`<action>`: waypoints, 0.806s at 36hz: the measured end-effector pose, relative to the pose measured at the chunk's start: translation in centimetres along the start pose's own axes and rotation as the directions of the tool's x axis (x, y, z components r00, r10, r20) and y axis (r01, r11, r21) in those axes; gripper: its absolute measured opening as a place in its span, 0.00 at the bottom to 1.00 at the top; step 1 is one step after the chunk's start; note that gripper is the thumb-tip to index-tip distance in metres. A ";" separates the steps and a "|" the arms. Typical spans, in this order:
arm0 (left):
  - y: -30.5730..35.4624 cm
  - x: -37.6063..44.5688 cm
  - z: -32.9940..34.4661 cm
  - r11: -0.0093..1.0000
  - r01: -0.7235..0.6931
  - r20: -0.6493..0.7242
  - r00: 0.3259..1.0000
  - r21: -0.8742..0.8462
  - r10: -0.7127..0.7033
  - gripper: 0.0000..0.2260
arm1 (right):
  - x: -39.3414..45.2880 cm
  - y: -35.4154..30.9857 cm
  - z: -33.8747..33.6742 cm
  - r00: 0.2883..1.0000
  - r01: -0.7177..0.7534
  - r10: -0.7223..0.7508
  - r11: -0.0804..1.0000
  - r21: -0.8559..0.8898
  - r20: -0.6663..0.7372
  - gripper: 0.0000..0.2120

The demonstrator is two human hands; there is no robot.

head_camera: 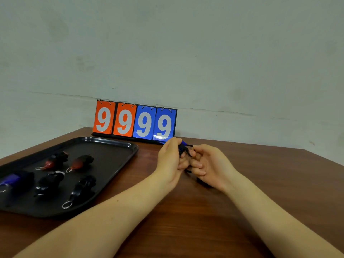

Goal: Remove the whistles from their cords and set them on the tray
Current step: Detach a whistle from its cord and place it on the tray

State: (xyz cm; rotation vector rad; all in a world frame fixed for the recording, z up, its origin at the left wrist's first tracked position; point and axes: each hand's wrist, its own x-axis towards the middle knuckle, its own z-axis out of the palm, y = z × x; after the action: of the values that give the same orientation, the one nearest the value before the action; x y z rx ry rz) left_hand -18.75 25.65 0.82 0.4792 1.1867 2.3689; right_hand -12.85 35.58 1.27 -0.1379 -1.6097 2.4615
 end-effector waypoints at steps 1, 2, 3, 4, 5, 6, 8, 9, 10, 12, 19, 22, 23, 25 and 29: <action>0.1 -0.1 0.0 1.000 0.002 -0.018 1.000 -0.026 -0.002 0.05 | 0.0 0.0 0.1 1.000 0.010 -0.010 0.998 -0.056 -0.001 0.09; 0.1 -0.2 -0.1 0.999 0.001 -0.029 1.000 -0.044 -0.002 0.04 | 0.1 0.1 0.1 1.000 0.028 -0.029 0.993 -0.115 -0.011 0.09; 0.2 -0.2 -0.1 0.999 0.000 -0.034 0.999 -0.052 -0.002 0.04 | 0.1 0.1 0.2 0.998 0.054 -0.058 0.984 -0.169 -0.021 0.10; 0.1 -0.2 -0.2 0.999 0.001 -0.036 0.999 -0.052 -0.003 0.03 | 0.1 0.1 0.2 0.995 0.085 -0.094 0.972 -0.220 -0.030 0.10; 0.1 -0.2 -0.2 0.999 0.003 -0.037 0.999 -0.050 -0.005 0.03 | 0.1 0.1 0.1 0.991 0.116 -0.132 0.952 -0.282 -0.036 0.09; 0.1 -0.2 -0.2 0.999 0.008 -0.038 0.999 -0.044 -0.009 0.03 | 0.1 0.3 -0.1 0.984 0.145 -0.172 0.924 -0.353 -0.044 0.08; 0.0 -0.2 -0.3 0.999 0.026 -0.038 0.999 -0.038 -0.027 0.03 | -0.2 0.4 -0.2 0.964 0.183 -0.254 0.842 -0.508 -0.075 0.04; 0.0 -0.2 -0.4 0.999 0.036 -0.033 0.999 -0.038 -0.037 0.04 | -0.3 0.5 -0.2 0.948 0.204 -0.307 0.786 -0.583 -0.082 0.03; 0.0 -0.1 -0.5 0.998 0.046 -0.024 0.999 -0.035 -0.046 0.04 | -0.4 0.6 -0.2 0.922 0.233 -0.379 0.705 -0.670 -0.078 0.01; -0.2 0.0 -0.6 0.997 0.076 -0.004 0.997 -0.016 -0.076 0.04 | -0.5 0.6 -0.4 0.835 0.282 -0.550 0.440 -0.852 -0.007 0.04; -0.1 0.1 -0.8 0.987 0.139 0.109 0.983 0.078 -0.147 0.06 | -1.0 0.6 -1.6 0.686 0.315 -0.674 -0.065 -0.947 0.275 0.05; 0.0 0.2 -0.9 0.990 0.094 0.098 0.990 0.108 -0.104 0.06 | -1.1 0.6 -1.6 0.646 0.341 -0.715 -0.044 -0.939 0.268 0.04; 0.0 0.2 -0.8 0.991 0.087 0.087 0.992 0.101 -0.096 0.06 | -1.1 0.6 -1.5 0.641 0.336 -0.721 -0.043 -0.941 0.262 0.04; 0.1 0.3 -0.8 0.992 0.051 0.067 0.996 0.114 -0.059 0.07 | -1.1 0.6 -1.3 0.632 0.333 -0.733 -0.036 -0.942 0.251 0.04; -0.1 0.4 -0.8 0.952 -0.083 0.071 0.995 0.295 0.065 0.10 | -1.1 0.8 -0.9 0.624 0.341 -0.747 -0.002 -0.940 0.228 0.05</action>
State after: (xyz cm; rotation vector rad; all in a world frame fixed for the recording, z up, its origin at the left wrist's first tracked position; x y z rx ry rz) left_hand -19.49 25.42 0.29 0.7003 1.5305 2.2259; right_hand -11.69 35.81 0.11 -0.0430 -2.1153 0.5007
